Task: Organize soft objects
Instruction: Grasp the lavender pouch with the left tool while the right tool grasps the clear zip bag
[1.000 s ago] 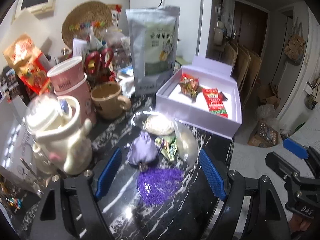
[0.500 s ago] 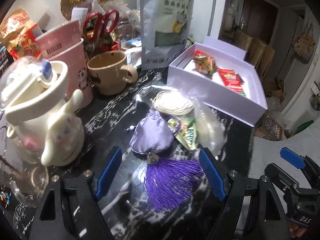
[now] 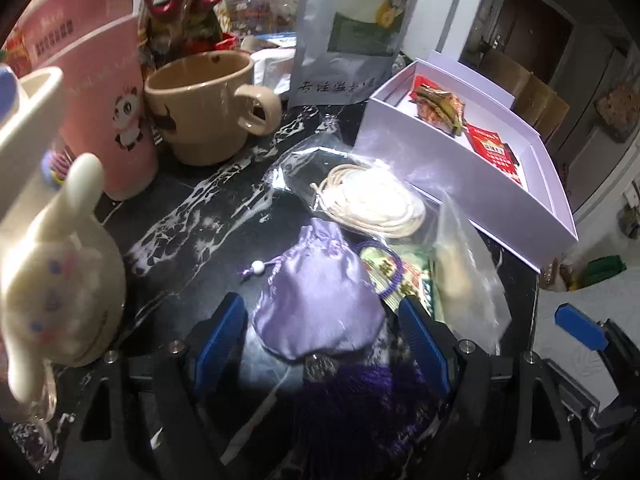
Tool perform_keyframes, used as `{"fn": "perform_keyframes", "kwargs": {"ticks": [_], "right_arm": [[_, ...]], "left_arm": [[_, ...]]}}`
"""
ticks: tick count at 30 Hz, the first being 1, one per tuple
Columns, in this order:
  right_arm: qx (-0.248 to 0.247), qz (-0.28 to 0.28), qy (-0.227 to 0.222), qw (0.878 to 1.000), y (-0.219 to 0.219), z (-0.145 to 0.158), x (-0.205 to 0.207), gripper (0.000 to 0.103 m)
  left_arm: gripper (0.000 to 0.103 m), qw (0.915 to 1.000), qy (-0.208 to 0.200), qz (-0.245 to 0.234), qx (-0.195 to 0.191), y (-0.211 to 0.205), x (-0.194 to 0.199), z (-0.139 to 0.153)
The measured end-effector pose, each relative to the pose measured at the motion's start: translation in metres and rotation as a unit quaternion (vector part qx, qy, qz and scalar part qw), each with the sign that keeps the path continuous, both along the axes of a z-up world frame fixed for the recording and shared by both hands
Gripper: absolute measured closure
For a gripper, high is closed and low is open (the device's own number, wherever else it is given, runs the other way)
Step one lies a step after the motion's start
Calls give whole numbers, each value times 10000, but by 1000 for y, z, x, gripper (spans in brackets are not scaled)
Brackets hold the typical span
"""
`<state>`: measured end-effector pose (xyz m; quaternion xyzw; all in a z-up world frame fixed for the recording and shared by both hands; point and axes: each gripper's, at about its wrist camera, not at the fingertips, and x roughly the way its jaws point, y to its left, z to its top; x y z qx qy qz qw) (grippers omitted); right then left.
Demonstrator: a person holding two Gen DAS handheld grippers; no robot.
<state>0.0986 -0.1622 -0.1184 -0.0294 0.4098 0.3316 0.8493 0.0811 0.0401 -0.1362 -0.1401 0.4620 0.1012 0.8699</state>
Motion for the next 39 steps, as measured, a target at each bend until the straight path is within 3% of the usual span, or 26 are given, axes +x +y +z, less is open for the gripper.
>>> {"fn": "perform_keyframes", "kwargs": {"ticks": [11, 21, 27, 39], "right_arm": [[70, 96, 136, 9998, 10, -5, 12, 22], [41, 294, 143, 9995, 23, -5, 6, 21], [-273, 320, 35, 9991, 45, -10, 13, 17], [385, 32, 285, 9988, 56, -11, 36, 17]], "left_arm": [[52, 9995, -247, -173, -123, 4, -1, -3], [53, 9985, -444, -229, -202, -4, -33, 17], [53, 9992, -396, -71, -87, 0, -53, 17], [53, 9991, -403, -47, -112, 3, -51, 16]]}}
